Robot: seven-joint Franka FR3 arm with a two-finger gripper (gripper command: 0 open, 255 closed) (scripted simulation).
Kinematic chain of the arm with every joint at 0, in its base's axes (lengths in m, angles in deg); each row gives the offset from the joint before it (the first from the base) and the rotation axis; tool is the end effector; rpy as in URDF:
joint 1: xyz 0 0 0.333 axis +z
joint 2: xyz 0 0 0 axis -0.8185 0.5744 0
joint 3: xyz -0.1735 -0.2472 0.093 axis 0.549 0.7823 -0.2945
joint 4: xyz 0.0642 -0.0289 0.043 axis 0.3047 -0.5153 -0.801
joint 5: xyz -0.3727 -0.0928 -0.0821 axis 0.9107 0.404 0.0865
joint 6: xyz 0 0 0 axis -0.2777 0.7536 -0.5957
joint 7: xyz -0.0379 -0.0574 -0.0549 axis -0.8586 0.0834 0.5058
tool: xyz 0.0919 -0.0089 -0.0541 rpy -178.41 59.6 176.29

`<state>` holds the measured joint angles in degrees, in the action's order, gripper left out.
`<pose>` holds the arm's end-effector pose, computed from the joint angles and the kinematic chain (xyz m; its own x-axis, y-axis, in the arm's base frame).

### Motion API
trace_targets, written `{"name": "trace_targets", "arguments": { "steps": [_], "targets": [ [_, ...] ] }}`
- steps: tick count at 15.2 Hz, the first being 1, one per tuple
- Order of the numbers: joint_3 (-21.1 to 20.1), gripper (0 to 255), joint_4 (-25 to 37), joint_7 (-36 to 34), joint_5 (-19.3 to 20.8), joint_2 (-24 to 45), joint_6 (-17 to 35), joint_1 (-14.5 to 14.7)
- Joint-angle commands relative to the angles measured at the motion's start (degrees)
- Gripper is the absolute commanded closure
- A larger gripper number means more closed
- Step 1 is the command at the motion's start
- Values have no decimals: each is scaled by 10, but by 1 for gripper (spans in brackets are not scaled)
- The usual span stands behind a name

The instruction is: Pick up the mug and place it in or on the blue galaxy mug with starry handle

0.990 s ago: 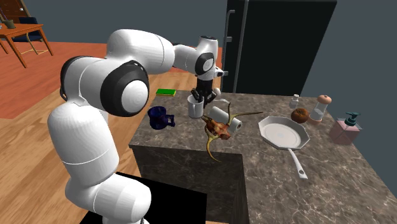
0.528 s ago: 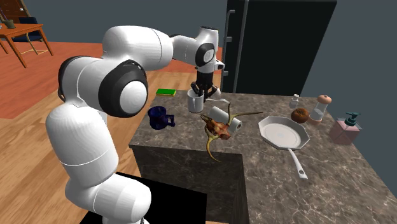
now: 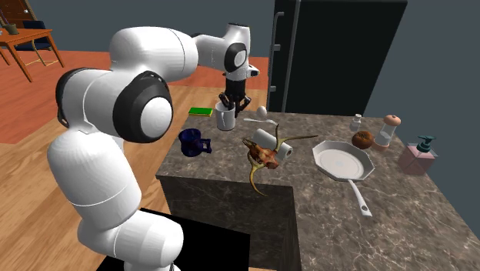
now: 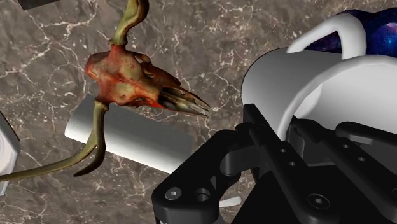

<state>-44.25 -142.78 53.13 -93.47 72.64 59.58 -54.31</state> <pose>0.5502 -0.1125 0.5243 0.9989 -0.0462 0.0112 -0.0454 -0.9970 -0.0626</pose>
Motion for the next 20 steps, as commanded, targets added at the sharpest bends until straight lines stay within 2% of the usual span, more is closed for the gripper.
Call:
{"name": "trace_targets", "arguments": {
  "steps": [1,11,20],
  "targets": [
    [-16,255,-14,-33,3,-15,1,16],
    [-90,255,-20,-174,4,-36,-5,82],
    [-90,255,-82,-170,2,-29,63,82]
  ]
}}
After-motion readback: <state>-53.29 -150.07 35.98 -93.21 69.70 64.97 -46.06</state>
